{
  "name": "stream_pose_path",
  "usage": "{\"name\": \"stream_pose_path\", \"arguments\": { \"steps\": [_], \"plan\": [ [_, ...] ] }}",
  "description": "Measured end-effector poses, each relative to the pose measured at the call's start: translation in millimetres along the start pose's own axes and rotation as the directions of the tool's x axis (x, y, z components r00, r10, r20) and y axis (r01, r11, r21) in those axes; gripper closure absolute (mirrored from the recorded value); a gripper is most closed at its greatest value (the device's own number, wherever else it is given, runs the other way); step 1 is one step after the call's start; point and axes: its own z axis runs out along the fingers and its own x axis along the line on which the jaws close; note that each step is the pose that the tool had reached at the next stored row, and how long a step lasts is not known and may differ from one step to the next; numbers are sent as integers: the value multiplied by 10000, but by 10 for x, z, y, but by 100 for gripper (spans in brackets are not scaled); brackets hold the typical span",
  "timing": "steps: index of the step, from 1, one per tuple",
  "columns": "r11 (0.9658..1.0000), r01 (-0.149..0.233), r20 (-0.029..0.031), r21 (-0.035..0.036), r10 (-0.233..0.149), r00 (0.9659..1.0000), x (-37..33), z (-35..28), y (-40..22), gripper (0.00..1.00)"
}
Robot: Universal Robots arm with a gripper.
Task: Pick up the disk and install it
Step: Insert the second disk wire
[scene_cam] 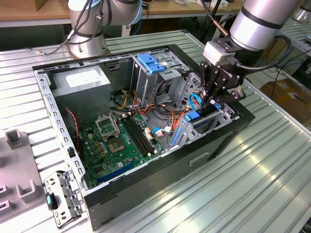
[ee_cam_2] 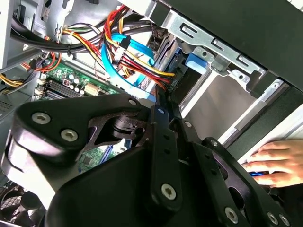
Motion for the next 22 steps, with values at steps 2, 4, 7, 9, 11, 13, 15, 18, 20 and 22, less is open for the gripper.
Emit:
{"name": "stream_pose_path", "arguments": {
  "steps": [2, 4, 7, 9, 11, 13, 15, 18, 20, 22],
  "plan": [
    [10000, 0, 37, -3, 0, 10000, 1, 13, 0, 84],
    [10000, 0, 75, -4, 0, 10000, 2, 34, 0, 84],
    [10000, 1, 91, -5, -1, 10000, 9, 66, -1, 84],
    [10000, 1, 73, -4, -1, 10000, 13, 58, -1, 84],
    [10000, 2, 69, -4, -2, 10000, 16, 57, -1, 84],
    [10000, 1, 68, -4, -1, 10000, 16, 57, -1, 84],
    [10000, 1, 68, -4, -1, 10000, 16, 57, -1, 84],
    [10000, 1, 70, -4, -1, 10000, 16, 58, -1, 84],
    [10000, 2, 93, -3, -2, 10000, 12, 66, -2, 83],
    [10000, 5, 126, -2, -5, 9999, 10, 67, -3, 77]
  ]
}}
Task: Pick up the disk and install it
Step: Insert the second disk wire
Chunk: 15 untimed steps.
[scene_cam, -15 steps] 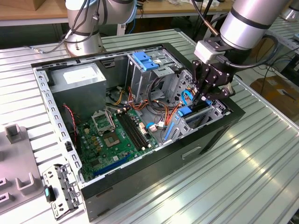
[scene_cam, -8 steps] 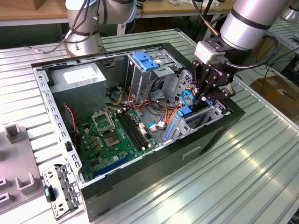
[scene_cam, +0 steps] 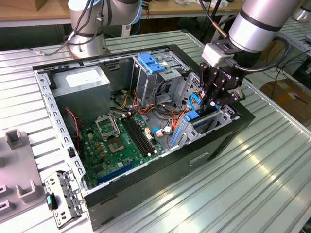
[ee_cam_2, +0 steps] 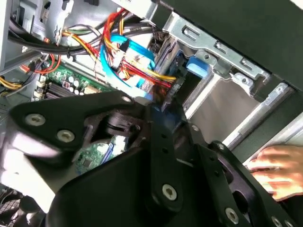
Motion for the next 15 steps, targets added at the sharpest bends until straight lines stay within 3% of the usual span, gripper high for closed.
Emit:
{"name": "stream_pose_path", "arguments": {
  "steps": [1, 7, 12, 15],
  "plan": [
    [10000, -2, -27, -1, 2, 10000, -2, -33, 1, 70],
    [10000, -4, -40, -1, 4, 10000, -10, -160, 4, 70],
    [10000, -3, -41, -1, 3, 10000, -10, -171, 4, 72],
    [10000, -3, -41, -1, 3, 10000, -10, -171, 4, 85]
  ]
}}
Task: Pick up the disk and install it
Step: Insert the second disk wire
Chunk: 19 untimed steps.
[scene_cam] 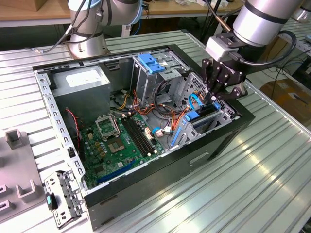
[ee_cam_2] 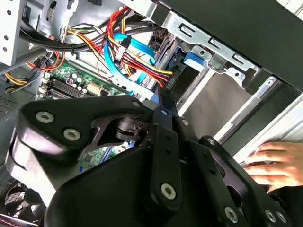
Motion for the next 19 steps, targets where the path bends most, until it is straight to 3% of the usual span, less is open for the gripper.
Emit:
{"name": "stream_pose_path", "arguments": {
  "steps": [1, 19],
  "plan": [
    [10000, 0, 0, 1, 0, 10000, -1, 1, 0, 89],
    [9998, 202, -6, -49, -202, 9998, -31, 106, -11, 89]
  ]
}}
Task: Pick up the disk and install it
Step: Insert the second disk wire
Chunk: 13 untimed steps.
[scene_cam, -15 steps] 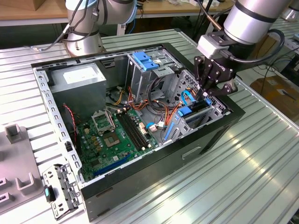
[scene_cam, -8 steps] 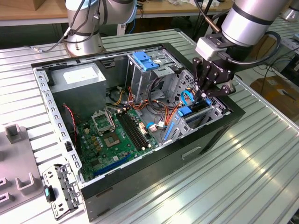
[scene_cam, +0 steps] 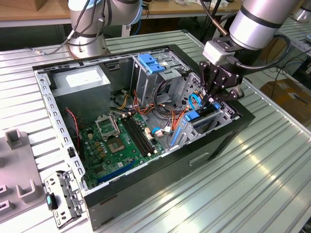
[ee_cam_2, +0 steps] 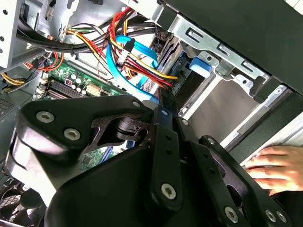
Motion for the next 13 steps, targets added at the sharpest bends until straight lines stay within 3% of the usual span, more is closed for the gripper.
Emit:
{"name": "stream_pose_path", "arguments": {
  "steps": [2, 3, 13],
  "plan": [
    [10000, 3, 11, 2, -3, 10000, -2, -21, -1, 89],
    [10000, 2, 3, 1, -2, 10000, -8, -123, 0, 89],
    [10000, 2, 2, 1, -2, 10000, -9, -134, 0, 89]
  ]
}}
